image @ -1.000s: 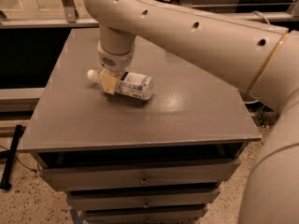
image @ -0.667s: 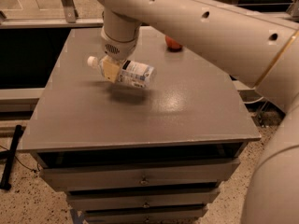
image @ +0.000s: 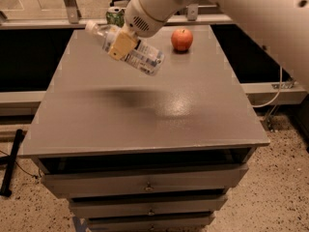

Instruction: Place blue plastic bottle upright

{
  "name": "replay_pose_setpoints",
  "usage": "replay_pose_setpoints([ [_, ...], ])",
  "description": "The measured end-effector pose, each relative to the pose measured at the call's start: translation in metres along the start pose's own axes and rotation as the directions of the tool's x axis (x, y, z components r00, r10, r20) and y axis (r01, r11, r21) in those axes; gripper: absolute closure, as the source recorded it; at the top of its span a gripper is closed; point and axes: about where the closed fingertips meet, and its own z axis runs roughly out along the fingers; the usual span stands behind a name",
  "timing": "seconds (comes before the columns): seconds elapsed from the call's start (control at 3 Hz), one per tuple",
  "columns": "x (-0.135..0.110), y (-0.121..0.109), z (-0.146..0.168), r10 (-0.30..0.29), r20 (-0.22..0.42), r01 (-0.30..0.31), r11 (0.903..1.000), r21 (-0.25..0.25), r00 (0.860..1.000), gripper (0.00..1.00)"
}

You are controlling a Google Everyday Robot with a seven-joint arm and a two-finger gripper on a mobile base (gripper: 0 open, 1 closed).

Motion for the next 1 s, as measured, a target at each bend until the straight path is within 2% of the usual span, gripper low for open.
replay_pose_setpoints([
  [0.33, -0.01, -0.009, -0.03, -0.005, 0.251, 0.01, 0.9997, -0.022, 0.968, 1.0],
  [0.67, -0.004, -0.011, -0.059, 0.015, 0.444, 0.014, 0.9981, -0.061, 0.896, 1.0],
  [1.0, 0.023, -0.015, -0.105, 0.042, 0.598, 0.004, 0.9971, -0.076, 0.801, 1.0],
])
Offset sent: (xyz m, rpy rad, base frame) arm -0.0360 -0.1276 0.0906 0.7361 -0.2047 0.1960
